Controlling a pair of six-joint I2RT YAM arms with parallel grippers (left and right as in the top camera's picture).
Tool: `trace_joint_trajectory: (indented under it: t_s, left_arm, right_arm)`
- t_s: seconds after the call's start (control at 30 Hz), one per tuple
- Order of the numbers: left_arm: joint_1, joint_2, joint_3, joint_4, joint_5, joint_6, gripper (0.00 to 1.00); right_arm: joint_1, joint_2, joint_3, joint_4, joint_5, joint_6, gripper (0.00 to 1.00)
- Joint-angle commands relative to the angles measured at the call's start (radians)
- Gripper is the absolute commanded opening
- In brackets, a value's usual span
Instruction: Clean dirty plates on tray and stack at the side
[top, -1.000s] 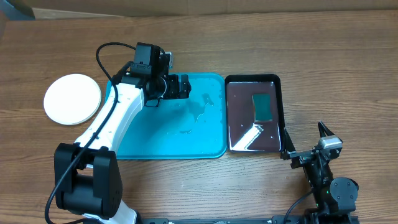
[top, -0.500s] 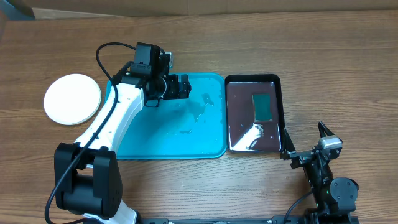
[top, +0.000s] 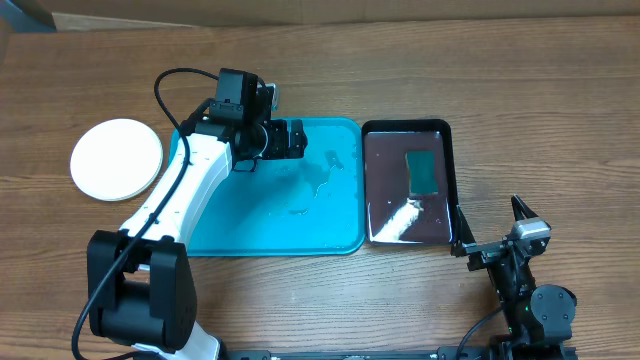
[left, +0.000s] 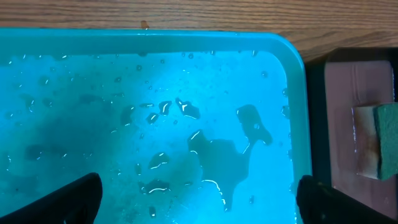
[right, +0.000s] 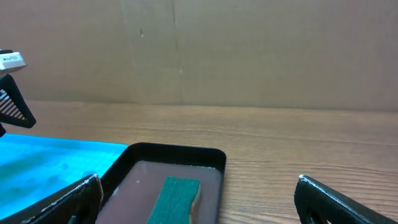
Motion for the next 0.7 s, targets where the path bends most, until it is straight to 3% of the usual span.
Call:
trace_joint_trajectory:
  t_s: [0.0,0.37,0.5,0.67]
  left_arm:
    - [-0.002,-0.101,0.003,0.001,-0.005,0.026,1.0]
    - [0.0,-0.467,0.003,0.001,-0.009,0.026,1.0]
    - [0.018,-0.631,-0.011,0.0,-0.148,0.026,1.0]
    - [0.053,-0.81,-0.109,-0.004,-0.153,0.026,1.0]
  right_arm:
    - [-0.003,-0.009,-0.011,0.003,0.01,0.003,1.0]
    - [-0.003,-0.009,-0.011,0.003,0.01,0.003,1.0]
    - [-0.003,-0.009,-0.011,0.003,0.01,0.003,1.0]
    - [-0.003,-0.009,-0.011,0.003,0.01,0.003,1.0]
